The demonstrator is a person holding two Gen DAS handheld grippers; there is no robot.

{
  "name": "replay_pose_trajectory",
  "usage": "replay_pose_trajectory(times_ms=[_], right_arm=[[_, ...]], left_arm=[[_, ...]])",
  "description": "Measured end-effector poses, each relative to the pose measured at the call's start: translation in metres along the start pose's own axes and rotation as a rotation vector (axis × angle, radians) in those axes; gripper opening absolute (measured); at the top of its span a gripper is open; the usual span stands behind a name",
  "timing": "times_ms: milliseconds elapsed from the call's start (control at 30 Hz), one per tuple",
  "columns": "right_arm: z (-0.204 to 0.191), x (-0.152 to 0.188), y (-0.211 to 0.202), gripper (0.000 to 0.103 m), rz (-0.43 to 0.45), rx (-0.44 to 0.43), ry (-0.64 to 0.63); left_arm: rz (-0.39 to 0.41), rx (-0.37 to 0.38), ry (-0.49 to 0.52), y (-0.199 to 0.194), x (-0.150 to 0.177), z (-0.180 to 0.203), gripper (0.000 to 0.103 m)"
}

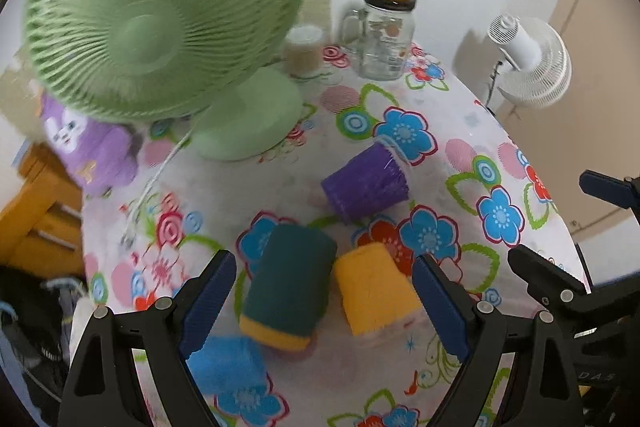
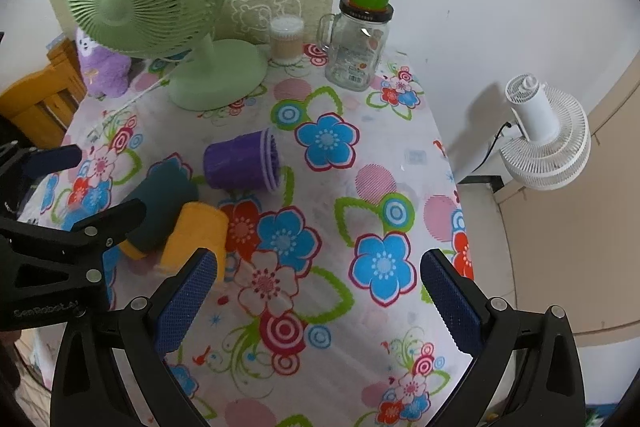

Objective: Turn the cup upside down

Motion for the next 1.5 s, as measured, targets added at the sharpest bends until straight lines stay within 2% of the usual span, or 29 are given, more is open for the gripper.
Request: replay_pose_trajectory(times_ms=[133,267,533,767,1133,1200,1333,1400,1500], right_arm=[[0.005,-0.007,0.017,0.103,-0.016,0.012,0.006],[0.011,-0.009,0.035,0.103,-0.04,0.025,0.014],[0.021,-0.01,0.069,0.103,-0.07,0.024,0.045],[0.021,-0.005,0.093,0.102,-0.103,0.002,0.034],[0.017,0.001,0.116,0.102,-0.125,-0.016,0.02],[0.017,0.004,0.12,0.103,-0.133,-0.017,0.025],[0.017,0.006,0.123,0.103,-0.142,-0.021,0.032],[0.018,0.006,0.123,0.103,-0.144,-0.019,0.032],[0.019,0.006,0.123,0.103,-0.147,-0.019,0.041]], left_arm=[[-0.034,0.026,0.06,0.025,-0.009,0.006,0.091],[-0.079,0.077,0.067,0.052,-0.011,0.011,0.091],[-0.12,0.078,0.097,0.095,-0.017,0.011,0.091],[-0.083,0.026,0.275,0.118,-0.032,0.017,0.091],[-0.114,0.081,0.418,0.144,-0.039,0.032,0.09],[-0.128,0.101,0.414,0.148,-0.039,0.032,0.077],[-0.148,0.142,0.398,0.155,-0.04,0.033,0.06],[-0.149,0.172,0.388,0.155,-0.04,0.035,0.059],[-0.139,0.173,0.393,0.152,-0.039,0.037,0.058]])
Point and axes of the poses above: each gripper's, at about its wrist camera, not at the fingertips, and y roughly the way its jaws point, z to its right, x to its underside, the point moved 8 cm from there along y, roughly the way its jaws point, and after that the axes turned 10 degrees about y, right-handed, at the moved point
